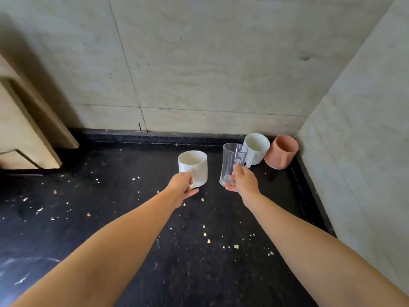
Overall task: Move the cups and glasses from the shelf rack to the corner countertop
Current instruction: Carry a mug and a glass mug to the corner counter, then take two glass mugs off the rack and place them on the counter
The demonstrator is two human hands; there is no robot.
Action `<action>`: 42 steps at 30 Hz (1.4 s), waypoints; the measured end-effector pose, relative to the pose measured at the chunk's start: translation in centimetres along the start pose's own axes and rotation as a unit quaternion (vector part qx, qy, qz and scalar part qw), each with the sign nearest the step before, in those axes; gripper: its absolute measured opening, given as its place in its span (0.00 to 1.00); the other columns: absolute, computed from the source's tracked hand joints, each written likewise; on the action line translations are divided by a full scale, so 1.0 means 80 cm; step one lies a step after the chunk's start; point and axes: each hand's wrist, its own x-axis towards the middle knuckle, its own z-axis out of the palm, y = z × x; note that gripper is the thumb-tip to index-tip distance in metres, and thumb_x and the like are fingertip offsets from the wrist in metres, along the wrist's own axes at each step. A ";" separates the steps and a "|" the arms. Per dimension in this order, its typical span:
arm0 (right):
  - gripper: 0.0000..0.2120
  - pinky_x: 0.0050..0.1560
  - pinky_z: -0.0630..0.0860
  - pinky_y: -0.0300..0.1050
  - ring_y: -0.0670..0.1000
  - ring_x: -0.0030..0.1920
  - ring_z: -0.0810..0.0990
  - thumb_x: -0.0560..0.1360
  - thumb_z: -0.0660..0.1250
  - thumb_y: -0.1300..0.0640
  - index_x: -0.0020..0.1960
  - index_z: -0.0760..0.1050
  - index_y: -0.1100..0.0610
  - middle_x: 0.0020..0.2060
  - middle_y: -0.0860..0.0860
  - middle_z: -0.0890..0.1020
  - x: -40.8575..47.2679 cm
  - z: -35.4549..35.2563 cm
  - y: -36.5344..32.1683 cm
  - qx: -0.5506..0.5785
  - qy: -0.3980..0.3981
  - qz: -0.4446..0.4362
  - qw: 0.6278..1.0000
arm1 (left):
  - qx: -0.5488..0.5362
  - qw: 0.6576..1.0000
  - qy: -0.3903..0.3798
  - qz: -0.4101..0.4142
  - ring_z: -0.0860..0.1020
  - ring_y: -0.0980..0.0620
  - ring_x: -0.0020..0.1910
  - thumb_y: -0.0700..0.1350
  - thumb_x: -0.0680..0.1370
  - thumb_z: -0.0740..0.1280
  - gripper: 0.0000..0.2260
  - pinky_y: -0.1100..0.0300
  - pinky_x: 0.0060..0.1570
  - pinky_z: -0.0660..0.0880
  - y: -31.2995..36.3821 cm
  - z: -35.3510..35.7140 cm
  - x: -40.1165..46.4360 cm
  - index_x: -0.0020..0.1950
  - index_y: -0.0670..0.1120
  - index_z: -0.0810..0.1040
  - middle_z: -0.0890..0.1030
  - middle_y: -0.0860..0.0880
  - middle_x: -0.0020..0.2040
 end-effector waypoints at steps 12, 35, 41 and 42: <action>0.12 0.38 0.78 0.34 0.46 0.38 0.82 0.82 0.54 0.51 0.54 0.71 0.58 0.49 0.56 0.78 0.088 0.051 0.004 0.020 0.037 -0.056 0.998 | 0.047 0.997 -0.037 0.051 0.64 0.54 0.32 0.39 0.79 0.55 0.10 0.56 0.53 0.78 0.034 0.030 0.090 0.37 0.44 0.67 0.65 0.48 0.36; 0.18 0.58 0.79 0.49 0.56 0.61 0.79 0.82 0.57 0.55 0.69 0.68 0.61 0.66 0.58 0.75 0.103 0.047 -0.001 -0.022 0.034 -0.006 0.999 | 0.218 0.971 -0.039 0.095 0.72 0.52 0.42 0.46 0.82 0.54 0.14 0.55 0.50 0.79 0.035 0.037 0.129 0.64 0.43 0.70 0.74 0.45 0.56; 0.16 0.57 0.78 0.60 0.61 0.54 0.81 0.80 0.58 0.54 0.60 0.73 0.64 0.55 0.63 0.79 0.067 0.027 -0.025 -0.157 0.059 -0.043 0.985 | 0.320 0.938 0.009 0.136 0.74 0.47 0.47 0.49 0.81 0.57 0.18 0.49 0.54 0.78 0.049 0.013 0.086 0.69 0.44 0.66 0.75 0.40 0.61; 0.15 0.58 0.78 0.59 0.61 0.53 0.80 0.80 0.57 0.54 0.57 0.74 0.64 0.52 0.63 0.79 0.058 0.024 -0.032 -0.177 0.047 -0.050 0.982 | 0.338 0.929 0.006 0.149 0.73 0.47 0.44 0.48 0.81 0.57 0.16 0.51 0.49 0.77 0.053 0.009 0.075 0.67 0.43 0.68 0.76 0.40 0.59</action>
